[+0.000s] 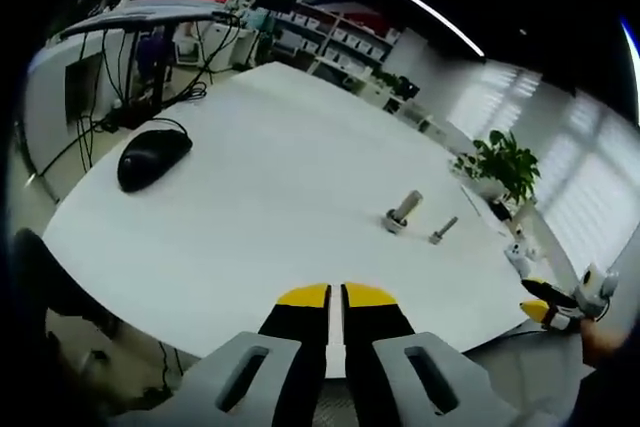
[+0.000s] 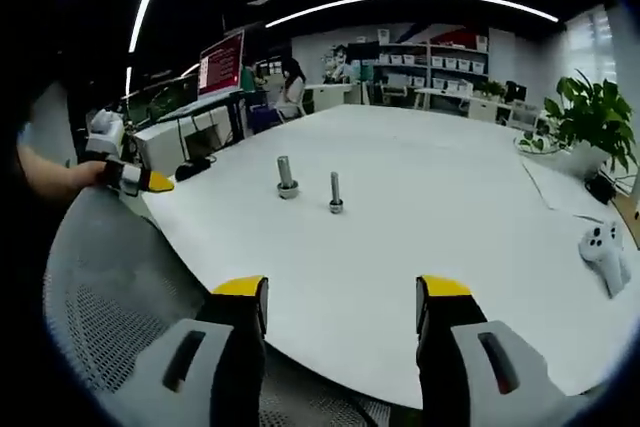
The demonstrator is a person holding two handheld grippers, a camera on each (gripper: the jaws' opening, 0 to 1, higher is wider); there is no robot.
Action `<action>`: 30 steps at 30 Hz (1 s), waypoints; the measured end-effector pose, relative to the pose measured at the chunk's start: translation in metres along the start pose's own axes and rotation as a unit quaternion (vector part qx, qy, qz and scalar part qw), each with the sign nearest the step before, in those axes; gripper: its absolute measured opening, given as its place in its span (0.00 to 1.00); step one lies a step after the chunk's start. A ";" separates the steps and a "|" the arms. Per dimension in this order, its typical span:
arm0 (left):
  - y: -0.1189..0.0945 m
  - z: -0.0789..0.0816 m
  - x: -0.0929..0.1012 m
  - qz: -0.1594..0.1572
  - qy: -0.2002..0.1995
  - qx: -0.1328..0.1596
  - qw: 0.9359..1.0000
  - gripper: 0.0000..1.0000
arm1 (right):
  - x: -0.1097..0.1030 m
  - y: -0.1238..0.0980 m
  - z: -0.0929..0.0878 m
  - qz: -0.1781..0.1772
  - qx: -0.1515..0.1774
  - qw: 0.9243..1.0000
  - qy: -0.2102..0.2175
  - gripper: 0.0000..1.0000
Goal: Place the washer onto the threaded stud by aligning its center hole with the stud, sliding it down to the base, and recovering from edge contact or off-axis alignment until the washer reaches the visible bottom stop.
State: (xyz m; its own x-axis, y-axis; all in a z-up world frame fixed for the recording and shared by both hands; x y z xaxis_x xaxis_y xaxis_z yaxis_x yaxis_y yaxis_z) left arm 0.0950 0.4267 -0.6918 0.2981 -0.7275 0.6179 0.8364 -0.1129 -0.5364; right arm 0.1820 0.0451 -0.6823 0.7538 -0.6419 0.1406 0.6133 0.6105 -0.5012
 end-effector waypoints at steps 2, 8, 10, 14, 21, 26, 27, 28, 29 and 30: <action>0.000 -0.001 0.000 -0.001 0.000 -0.004 1.000 0.01 | -0.001 0.000 -0.002 0.007 -0.005 1.000 0.011 0.58; 0.000 -0.001 0.000 -0.001 -0.003 -0.006 1.000 0.01 | -0.001 0.001 -0.004 0.008 -0.011 1.000 0.011 0.57; 0.000 -0.001 0.000 0.000 -0.002 -0.008 1.000 0.01 | -0.002 0.002 -0.005 0.013 -0.021 1.000 0.009 0.56; 0.001 -0.002 0.000 0.000 -0.001 -0.012 1.000 0.01 | -0.002 0.002 -0.005 0.012 -0.020 1.000 0.013 0.56; 0.000 -0.001 0.001 -0.005 0.000 -0.005 1.000 0.05 | -0.003 0.002 -0.006 0.018 -0.030 0.999 0.012 0.54; 0.001 -0.002 0.000 -0.003 0.000 -0.009 1.000 0.05 | -0.002 0.001 -0.006 0.010 -0.029 0.999 0.013 0.51; 0.001 -0.002 0.000 -0.003 -0.001 -0.009 1.000 0.05 | -0.003 0.001 -0.006 0.011 -0.028 0.999 0.014 0.51; 0.000 -0.002 0.000 -0.003 -0.001 -0.010 1.000 0.05 | -0.003 0.001 -0.006 0.012 -0.030 0.999 0.015 0.51; 0.000 -0.002 -0.001 -0.002 -0.001 -0.010 1.000 0.05 | -0.003 0.002 -0.006 0.013 -0.032 0.999 0.014 0.51; 0.000 -0.002 0.000 -0.002 -0.001 -0.010 1.000 0.05 | -0.004 0.002 -0.006 0.014 -0.033 0.999 0.014 0.51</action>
State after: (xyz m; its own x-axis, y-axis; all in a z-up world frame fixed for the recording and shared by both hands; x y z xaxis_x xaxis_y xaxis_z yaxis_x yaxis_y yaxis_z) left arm 0.0942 0.4255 -0.6932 0.2959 -0.7262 0.6206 0.8284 -0.1284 -0.5453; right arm 0.1789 0.0454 -0.6890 0.7622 -0.6392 0.1022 0.5754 0.5967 -0.5593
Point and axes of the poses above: the point that each gripper's makers call its tool centre point, and the gripper's own axes: y roughly forward along the fingers, x roughly to its right, z roughly out of its top, the point moved 8 cm from there along -y, roughly backward along the fingers, and after that the axes turned 14 degrees about -y, right-handed, at the moved point
